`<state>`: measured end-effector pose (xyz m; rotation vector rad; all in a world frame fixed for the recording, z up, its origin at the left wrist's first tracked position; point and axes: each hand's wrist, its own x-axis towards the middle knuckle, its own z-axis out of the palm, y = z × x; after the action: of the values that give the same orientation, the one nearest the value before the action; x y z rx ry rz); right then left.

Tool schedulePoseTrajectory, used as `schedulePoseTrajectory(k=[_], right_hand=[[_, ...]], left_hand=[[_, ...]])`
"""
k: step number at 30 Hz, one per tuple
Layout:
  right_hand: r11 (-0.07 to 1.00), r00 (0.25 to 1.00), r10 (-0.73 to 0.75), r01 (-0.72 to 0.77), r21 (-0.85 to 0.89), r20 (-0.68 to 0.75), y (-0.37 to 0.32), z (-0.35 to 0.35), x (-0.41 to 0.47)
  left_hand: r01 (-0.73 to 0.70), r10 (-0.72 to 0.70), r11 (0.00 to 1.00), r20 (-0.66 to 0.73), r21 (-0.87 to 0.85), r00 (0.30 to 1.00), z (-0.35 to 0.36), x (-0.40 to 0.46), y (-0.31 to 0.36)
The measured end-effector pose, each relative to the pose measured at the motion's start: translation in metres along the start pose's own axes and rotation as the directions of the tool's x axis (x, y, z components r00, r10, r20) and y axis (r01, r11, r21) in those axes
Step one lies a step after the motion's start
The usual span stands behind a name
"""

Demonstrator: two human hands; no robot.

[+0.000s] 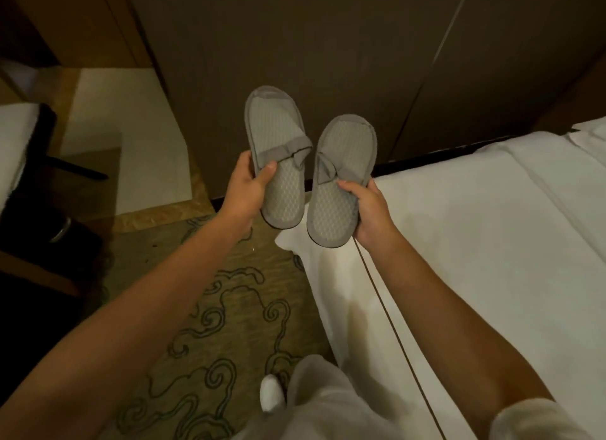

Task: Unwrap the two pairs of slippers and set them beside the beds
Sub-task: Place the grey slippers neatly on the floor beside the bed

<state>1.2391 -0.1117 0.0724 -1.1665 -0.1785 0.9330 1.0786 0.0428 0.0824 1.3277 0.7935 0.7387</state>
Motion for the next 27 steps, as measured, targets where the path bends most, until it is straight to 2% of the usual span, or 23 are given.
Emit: schedulePoseTrajectory(k=[8,13,17,22,27], right_hand=[[0.999,0.998,0.018,-0.015,0.05,-0.058,-0.012,0.024,0.165],[0.995,0.989,0.066,-0.055,0.088,-0.129,-0.032,0.026,0.263],[0.993,0.976,0.093,-0.077,0.091,-0.197,-0.05,0.019,0.326],[0.99,0.926,0.128,-0.097,0.104,-0.355,-0.05,0.007,0.394],[0.988,0.846,0.119,-0.049,0.147,-0.52,-0.043,0.001,0.455]], left_hand=[[0.104,-0.101,0.994,0.12,-0.016,0.988,0.013,0.163,-0.008],[0.242,-0.236,0.97,0.207,-0.007,0.949,0.036,0.276,-0.003],[0.359,-0.347,0.933,0.32,0.021,0.881,0.051,0.347,-0.006],[0.449,-0.443,0.889,0.424,0.091,0.79,0.078,0.442,-0.026],[0.532,-0.582,0.805,0.519,0.262,0.626,0.106,0.533,-0.051]])
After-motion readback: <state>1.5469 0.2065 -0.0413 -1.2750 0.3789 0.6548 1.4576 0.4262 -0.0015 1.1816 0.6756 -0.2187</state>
